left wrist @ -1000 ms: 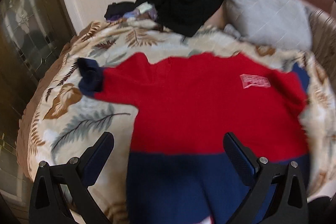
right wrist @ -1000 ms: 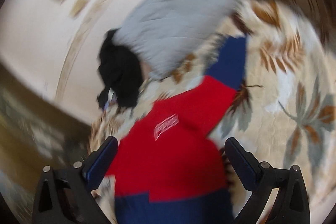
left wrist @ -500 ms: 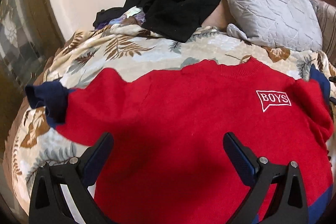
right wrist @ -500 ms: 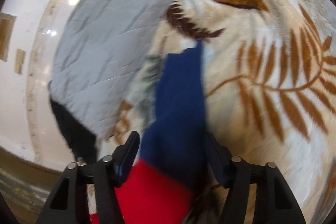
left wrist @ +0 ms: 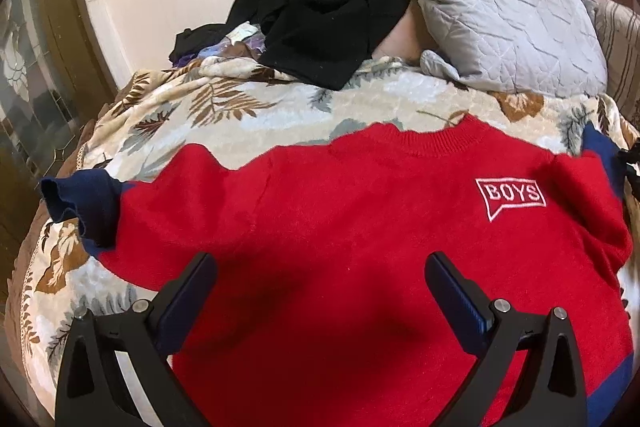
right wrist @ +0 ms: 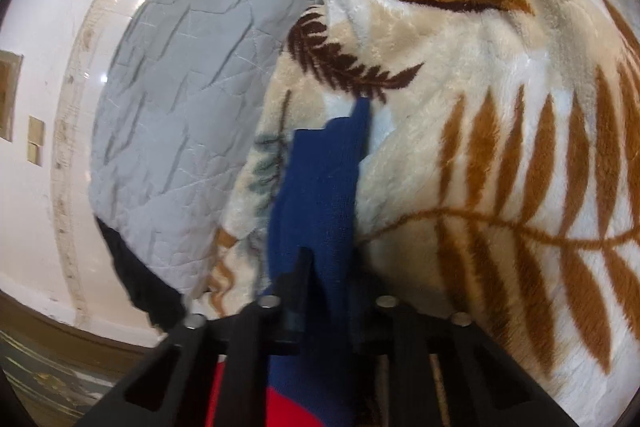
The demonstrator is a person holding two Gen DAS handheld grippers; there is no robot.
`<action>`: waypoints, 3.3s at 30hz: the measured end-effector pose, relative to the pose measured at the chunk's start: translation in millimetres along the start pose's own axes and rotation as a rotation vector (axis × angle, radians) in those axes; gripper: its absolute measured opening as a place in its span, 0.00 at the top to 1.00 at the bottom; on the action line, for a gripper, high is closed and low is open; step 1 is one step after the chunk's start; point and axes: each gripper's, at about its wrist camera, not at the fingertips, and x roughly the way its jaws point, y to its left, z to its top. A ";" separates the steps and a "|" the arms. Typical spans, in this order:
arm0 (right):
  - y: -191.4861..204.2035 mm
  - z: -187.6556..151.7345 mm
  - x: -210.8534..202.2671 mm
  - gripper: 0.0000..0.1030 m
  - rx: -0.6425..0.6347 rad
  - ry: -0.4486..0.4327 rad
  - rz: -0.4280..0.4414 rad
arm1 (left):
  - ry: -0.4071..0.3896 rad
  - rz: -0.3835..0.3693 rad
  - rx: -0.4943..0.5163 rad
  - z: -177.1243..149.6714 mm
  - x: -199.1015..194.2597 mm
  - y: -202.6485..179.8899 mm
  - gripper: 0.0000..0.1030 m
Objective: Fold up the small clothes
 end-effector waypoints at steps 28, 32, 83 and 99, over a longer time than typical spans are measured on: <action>200.8 -324.1 63.7 0.44 -0.272 0.738 0.360 | -0.142 0.304 -0.413 -7.8 -44.5 186.3 0.00; 186.9 -331.8 46.9 0.06 -0.183 0.762 0.425 | -0.136 0.304 -0.481 -12.7 -45.3 203.0 0.00; 189.6 -309.5 18.3 0.06 -0.479 0.669 0.310 | -0.118 0.067 -0.704 -22.3 -33.5 269.7 0.00; 164.8 -288.5 24.0 0.07 -0.452 0.652 0.276 | 0.037 0.192 -0.579 5.5 27.0 247.9 0.96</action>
